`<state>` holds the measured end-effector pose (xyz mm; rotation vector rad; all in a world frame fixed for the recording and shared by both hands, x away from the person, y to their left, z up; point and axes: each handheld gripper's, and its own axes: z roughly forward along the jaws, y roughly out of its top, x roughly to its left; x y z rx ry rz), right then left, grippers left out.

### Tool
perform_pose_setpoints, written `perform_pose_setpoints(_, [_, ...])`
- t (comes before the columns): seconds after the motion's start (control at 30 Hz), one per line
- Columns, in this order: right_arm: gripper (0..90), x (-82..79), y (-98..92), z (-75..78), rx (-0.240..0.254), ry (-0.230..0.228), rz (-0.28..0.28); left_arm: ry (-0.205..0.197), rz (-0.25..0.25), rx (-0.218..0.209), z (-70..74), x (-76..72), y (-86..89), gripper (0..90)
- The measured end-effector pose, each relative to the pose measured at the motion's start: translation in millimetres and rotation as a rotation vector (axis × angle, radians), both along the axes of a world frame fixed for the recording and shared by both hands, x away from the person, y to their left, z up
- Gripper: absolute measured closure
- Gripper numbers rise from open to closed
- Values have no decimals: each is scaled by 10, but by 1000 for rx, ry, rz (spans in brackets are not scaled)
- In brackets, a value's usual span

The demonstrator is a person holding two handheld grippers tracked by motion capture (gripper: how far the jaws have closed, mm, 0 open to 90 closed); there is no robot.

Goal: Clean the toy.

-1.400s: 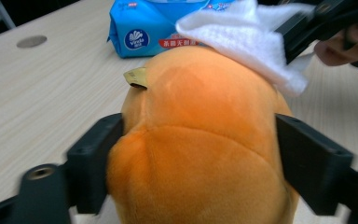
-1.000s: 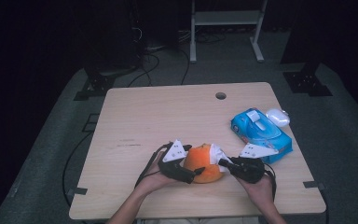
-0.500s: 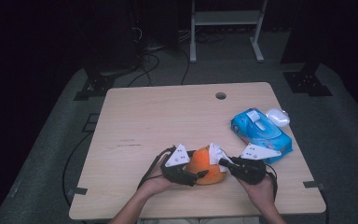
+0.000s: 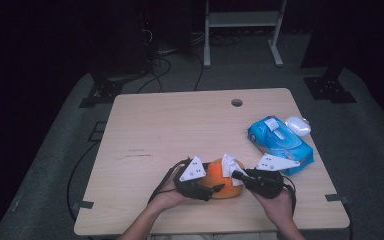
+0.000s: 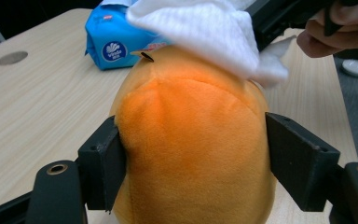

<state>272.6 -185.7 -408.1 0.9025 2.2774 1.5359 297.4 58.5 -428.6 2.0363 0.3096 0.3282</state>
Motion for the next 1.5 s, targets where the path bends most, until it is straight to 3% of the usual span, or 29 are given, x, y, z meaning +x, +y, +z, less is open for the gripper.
perform_pose_setpoints(0.07, [832,-39,79,36,-17,-26,32,-5,-8,3,-3,-2,3,267])
perform_pose_setpoints(0.2, [834,11,20,32,-30,-21,3,41,-20,-26,1,34,46,264])
perform_pose_setpoints(0.27, [834,37,-37,-4,-20,1,-8,140,-21,-108,18,93,97,235])
perform_pose_setpoints(0.3, [834,27,-34,-4,-23,4,-5,170,-18,-123,19,119,116,231])
perform_pose_setpoints(0.43, [832,-39,85,23,-38,-21,45,109,-8,-71,-7,79,106,306])
perform_pose_setpoints(0.47, [832,-40,104,27,-54,-27,44,95,-8,-60,-2,71,107,323])
perform_pose_setpoints(0.53, [833,0,55,15,-36,-12,29,91,-12,-54,6,72,113,340])
perform_pose_setpoints(0.67, [834,78,-107,-31,-42,3,-44,102,-18,-56,11,89,126,332])
perform_pose_setpoints(0.73, [834,98,-157,-62,-36,13,-63,110,-10,-70,28,99,119,275])
perform_pose_setpoints(0.8, [833,80,-141,-61,-19,8,-63,103,6,-65,36,99,95,202])
perform_pose_setpoints(0.87, [833,34,-65,-37,-13,-14,-19,90,5,-57,29,89,81,179])
perform_pose_setpoints(0.97, [833,11,-3,-19,-41,-38,-5,93,1,-39,26,97,117,261])
perform_pose_setpoints(1.03, [833,55,-61,-48,-31,-15,-28,94,5,-18,22,123,159,296])
perform_pose_setpoints(1.13, [833,103,-147,-116,-47,4,-69,143,12,-34,23,175,222,289])
perform_pose_setpoints(1.23, [831,82,-111,-113,-28,6,-56,113,20,-68,67,164,195,195])
perform_pose_setpoints(1.3, [831,50,-54,-94,0,-1,-16,99,11,-58,80,151,174,198])
perform_pose_setpoints(1.37, [831,30,-7,-82,-24,-21,-7,92,6,-38,72,148,190,258])
perform_pose_setpoints(1.5, [832,103,-90,-154,-19,24,-40,105,23,-20,48,182,260,330])
